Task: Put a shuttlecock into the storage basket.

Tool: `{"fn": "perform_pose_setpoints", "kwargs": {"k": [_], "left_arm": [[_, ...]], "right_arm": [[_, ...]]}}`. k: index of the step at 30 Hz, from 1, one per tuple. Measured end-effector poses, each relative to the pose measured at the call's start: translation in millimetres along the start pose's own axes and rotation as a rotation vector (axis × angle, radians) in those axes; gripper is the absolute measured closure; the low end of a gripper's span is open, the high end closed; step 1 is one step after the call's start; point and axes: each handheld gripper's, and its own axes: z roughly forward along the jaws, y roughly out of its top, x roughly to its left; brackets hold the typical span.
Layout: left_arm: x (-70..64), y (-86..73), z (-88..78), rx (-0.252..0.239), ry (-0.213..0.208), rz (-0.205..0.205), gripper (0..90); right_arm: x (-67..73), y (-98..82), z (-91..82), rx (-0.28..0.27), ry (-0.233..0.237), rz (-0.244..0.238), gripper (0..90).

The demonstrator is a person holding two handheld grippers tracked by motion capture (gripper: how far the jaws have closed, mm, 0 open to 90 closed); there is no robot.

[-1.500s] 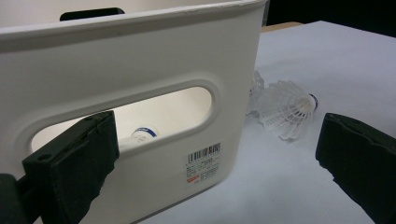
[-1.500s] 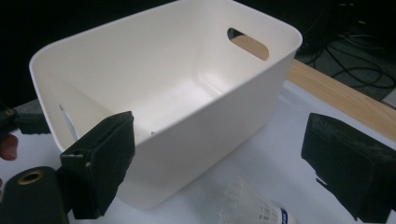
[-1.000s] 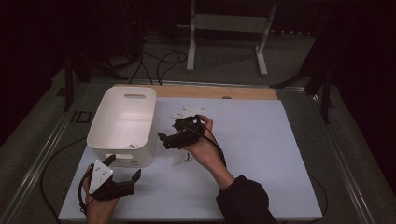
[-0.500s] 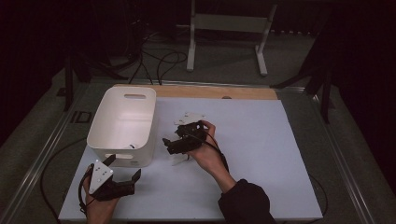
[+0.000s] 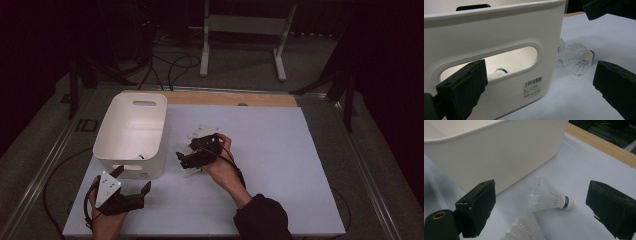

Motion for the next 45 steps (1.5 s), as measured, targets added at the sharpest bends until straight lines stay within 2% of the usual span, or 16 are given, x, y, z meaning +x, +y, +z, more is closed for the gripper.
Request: {"fn": "perform_pose_setpoints", "kwargs": {"k": [8,13,16,32,39,45], "left_arm": [[0.1,0.0,-0.1,0.001,0.0,0.001,0.0],[0.2,0.0,-0.2,0.0,0.0,0.0,0.0],[0.2,0.1,-0.2,0.002,-0.001,0.001,0.0],[0.4,0.0,-0.4,-0.001,0.0,0.001,0.0],[0.5,0.1,-0.5,-0.001,-0.001,0.001,0.0],[0.4,0.1,-0.5,-0.001,0.0,0.001,0.0]], "right_arm": [[1.5,-3.9,3.3,0.01,0.001,0.003,9.1],[3.1,-5.3,6.4,0.019,-0.008,-0.015,8.5],[3.8,-6.5,7.5,0.028,-0.012,-0.004,8.5],[1.4,-15.2,13.0,0.046,-0.025,-0.004,7.2],[3.5,-19.4,21.0,0.071,-0.03,-0.025,7.2],[3.4,-22.0,29.1,0.095,-0.032,-0.016,7.3]]}}
